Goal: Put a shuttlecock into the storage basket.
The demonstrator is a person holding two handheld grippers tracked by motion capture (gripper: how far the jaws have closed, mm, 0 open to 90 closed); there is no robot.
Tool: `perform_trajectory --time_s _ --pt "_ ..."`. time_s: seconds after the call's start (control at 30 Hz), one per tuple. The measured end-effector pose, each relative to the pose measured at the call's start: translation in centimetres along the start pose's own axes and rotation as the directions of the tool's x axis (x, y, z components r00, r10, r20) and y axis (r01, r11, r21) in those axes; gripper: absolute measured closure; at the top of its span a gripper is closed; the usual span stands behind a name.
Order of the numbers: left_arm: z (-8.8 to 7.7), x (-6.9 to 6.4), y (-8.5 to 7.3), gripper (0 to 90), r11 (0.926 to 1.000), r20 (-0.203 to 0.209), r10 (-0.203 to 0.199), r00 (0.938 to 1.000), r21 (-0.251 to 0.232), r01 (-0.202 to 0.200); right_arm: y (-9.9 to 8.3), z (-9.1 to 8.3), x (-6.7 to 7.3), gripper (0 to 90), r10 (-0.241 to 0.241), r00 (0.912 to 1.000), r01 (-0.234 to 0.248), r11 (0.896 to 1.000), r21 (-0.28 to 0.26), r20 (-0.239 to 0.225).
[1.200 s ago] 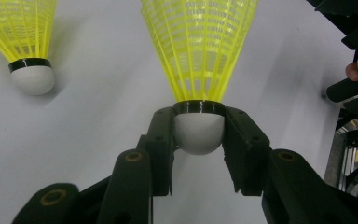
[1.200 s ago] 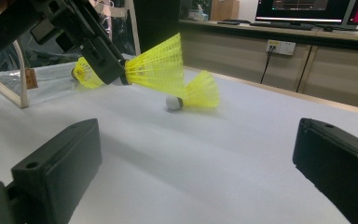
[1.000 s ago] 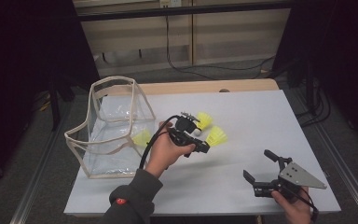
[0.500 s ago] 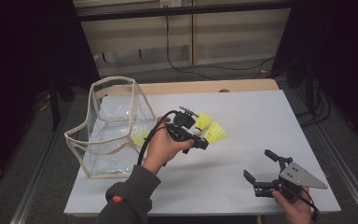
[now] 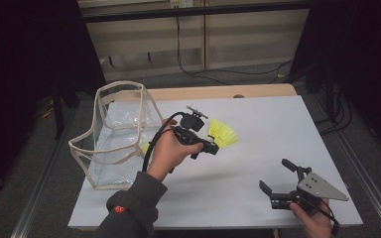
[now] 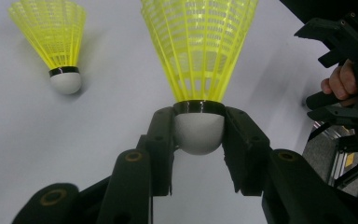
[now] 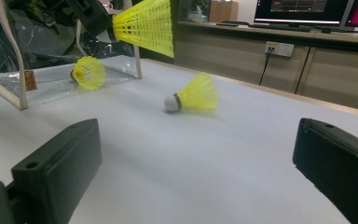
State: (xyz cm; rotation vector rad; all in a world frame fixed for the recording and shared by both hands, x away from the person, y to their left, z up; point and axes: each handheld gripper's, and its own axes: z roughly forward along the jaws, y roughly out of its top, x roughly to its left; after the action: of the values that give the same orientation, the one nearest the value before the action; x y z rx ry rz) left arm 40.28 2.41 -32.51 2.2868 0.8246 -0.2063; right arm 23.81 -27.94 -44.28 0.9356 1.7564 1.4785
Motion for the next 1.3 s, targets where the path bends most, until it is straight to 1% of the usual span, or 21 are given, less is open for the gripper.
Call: perform_trajectory --time_s 0.2,0.3,0.43,0.57,0.6,0.67,0.8,0.83,0.9,1.03,1.07,1.1,1.13,1.2,1.3 --pt "-0.5 -0.1 0.2 64.6 0.9999 -0.002 -0.006 1.0000 0.010 0.006 0.0 0.0 0.0 1.1 -0.001 1.0000 0.001 1.000 0.000 -0.001" --pt "-0.8 -0.2 0.3 64.6 0.9999 -0.003 -0.009 1.0000 0.005 0.009 0.0 0.0 0.1 1.1 0.002 1.0000 -0.002 1.000 -0.002 -0.003" --pt "-1.2 0.0 0.5 64.6 0.9998 -0.009 -0.017 0.9998 0.010 0.018 0.0 0.0 0.0 1.1 -0.001 1.0000 0.001 1.000 0.000 -0.002" --pt "-1.6 0.1 0.6 64.6 0.9997 -0.015 -0.023 0.9996 0.006 0.023 0.0 0.0 0.0 1.1 0.004 1.0000 -0.004 1.000 0.000 -0.002" --pt "-1.7 0.0 0.6 64.6 0.9995 -0.018 -0.030 0.9994 -0.003 0.030 0.1 0.0 0.0 1.1 0.004 1.0000 -0.004 1.000 0.001 -0.002" --pt "-2.0 0.1 0.7 64.6 0.9997 -0.022 -0.022 0.9995 0.006 0.022 0.0 0.0 0.0 1.1 0.004 1.0000 -0.004 1.000 0.001 -0.003" --pt "-2.4 0.0 0.8 64.6 0.9997 -0.025 -0.026 0.9994 0.000 0.026 0.1 0.0 0.1 1.1 0.007 1.0000 -0.007 1.000 -0.001 -0.003" --pt "-2.5 0.0 0.9 64.6 0.9997 -0.025 -0.024 0.9994 0.005 0.024 0.1 0.0 0.1 1.1 0.008 1.0000 -0.008 1.000 -0.001 -0.004" --pt "-2.7 0.0 0.9 64.6 0.9995 -0.025 -0.033 0.9992 -0.001 0.033 0.1 0.0 0.1 1.1 0.009 1.0000 -0.009 1.000 -0.002 -0.004" --pt "-3.1 0.1 1.0 64.6 0.9993 -0.026 -0.039 0.9989 0.002 0.039 0.1 0.0 0.1 1.1 0.007 1.0000 -0.007 1.000 -0.002 -0.004" --pt "-3.2 0.1 1.0 64.6 0.9993 -0.031 -0.038 0.9988 0.000 0.038 0.1 0.0 0.1 1.1 0.006 1.0000 -0.006 1.000 -0.002 -0.004" --pt "-3.3 0.1 1.0 64.6 0.9989 -0.030 -0.048 0.9984 -0.004 0.047 0.1 0.0 0.1 1.1 0.005 1.0000 -0.005 1.000 -0.002 -0.004" --pt "-3.4 0.2 1.1 64.6 0.9992 -0.032 -0.041 0.9986 0.001 0.041 0.1 0.0 0.1 1.1 0.005 1.0000 -0.005 1.000 -0.002 -0.004" --pt "-3.6 0.2 1.1 64.6 0.9988 -0.028 -0.049 0.9984 -0.001 0.049 0.1 0.0 0.1 1.1 0.007 1.0000 -0.007 1.000 -0.002 -0.002" --pt "-4.0 0.2 1.2 64.6 0.9990 -0.036 -0.045 0.9983 0.004 0.045 0.1 0.0 0.1 1.1 0.006 1.0000 -0.006 1.000 -0.002 -0.004"
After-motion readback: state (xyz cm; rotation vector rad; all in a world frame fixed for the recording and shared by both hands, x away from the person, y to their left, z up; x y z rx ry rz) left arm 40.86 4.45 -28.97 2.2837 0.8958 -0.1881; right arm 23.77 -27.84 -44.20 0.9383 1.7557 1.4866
